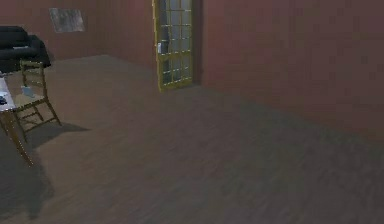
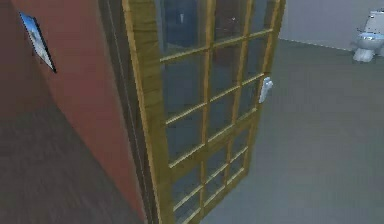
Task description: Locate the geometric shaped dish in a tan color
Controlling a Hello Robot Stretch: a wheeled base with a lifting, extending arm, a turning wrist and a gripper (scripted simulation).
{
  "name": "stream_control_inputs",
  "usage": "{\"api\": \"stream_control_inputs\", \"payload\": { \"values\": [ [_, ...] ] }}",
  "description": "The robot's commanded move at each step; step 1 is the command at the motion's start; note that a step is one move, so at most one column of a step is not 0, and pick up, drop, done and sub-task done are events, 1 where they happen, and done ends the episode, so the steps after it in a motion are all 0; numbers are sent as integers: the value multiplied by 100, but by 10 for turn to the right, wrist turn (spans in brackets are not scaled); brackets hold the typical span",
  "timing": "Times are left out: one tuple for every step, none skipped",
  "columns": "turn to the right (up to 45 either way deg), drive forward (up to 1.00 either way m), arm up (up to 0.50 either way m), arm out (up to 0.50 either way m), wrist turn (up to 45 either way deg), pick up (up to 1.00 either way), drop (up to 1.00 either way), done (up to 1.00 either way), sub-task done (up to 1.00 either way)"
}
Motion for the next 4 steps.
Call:
{"api": "stream_control_inputs", "payload": {
  "values": [
    [-120,0,0,0,0,0,0,0,0],
    [0,100,0,0,0,0,0,0,0],
    [0,100,0,0,0,0,0,0,0],
    [-30,0,0,0,0,0,0,0,0]
  ]
}}
